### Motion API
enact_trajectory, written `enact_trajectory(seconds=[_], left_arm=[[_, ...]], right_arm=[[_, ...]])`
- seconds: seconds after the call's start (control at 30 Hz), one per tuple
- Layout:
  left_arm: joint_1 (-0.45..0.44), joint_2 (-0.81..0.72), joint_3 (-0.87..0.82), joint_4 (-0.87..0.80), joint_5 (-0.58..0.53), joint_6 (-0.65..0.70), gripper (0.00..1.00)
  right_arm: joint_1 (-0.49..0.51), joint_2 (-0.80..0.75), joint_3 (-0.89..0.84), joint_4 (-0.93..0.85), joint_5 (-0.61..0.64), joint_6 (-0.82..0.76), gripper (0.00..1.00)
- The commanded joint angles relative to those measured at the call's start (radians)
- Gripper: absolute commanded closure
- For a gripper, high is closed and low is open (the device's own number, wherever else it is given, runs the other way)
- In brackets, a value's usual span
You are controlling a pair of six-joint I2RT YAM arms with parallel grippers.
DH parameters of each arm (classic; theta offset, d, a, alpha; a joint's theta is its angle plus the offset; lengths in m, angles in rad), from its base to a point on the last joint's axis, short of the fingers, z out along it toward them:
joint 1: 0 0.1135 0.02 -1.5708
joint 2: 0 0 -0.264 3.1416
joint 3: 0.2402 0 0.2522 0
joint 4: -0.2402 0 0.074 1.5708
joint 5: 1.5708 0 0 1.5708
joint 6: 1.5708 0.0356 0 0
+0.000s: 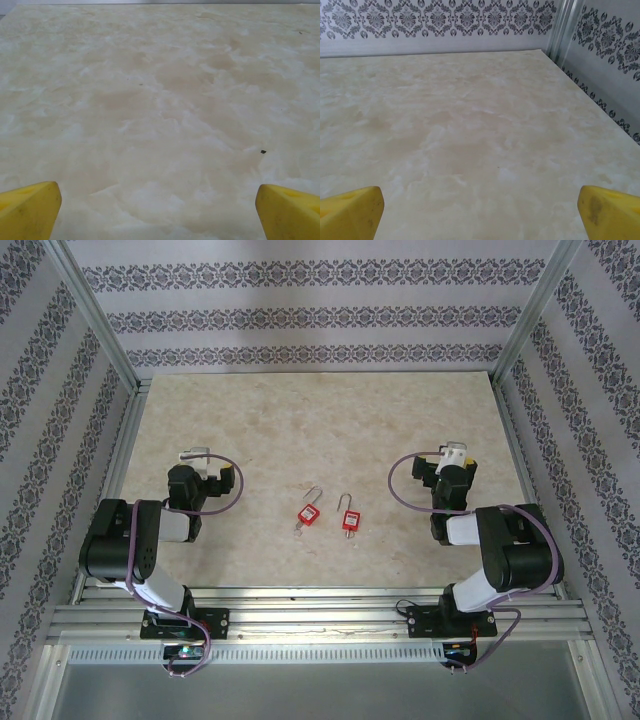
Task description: Unlock with the key
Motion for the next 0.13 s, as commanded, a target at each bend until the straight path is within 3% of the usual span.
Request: enact_trajectory(seconds=[0.0, 0.07, 0.1], left_arm=[[0.010, -0.008, 0.007, 0.038, 0.007, -0.009, 0.01], [0.010, -0.008, 0.003, 0.047, 0.018, -0.005, 0.01], [0.010, -0.009, -0.004, 0.057, 0.082, 0.018, 0.01]], right_arm=[[-0.004, 0.003, 0.002, 0.006, 0.002, 0.021, 0.02], [0.001, 0.002, -0.003, 0.013, 0.006, 0.016, 0.02], [0.013, 0.003, -0.003, 0.016, 0.007, 0.000, 0.02]])
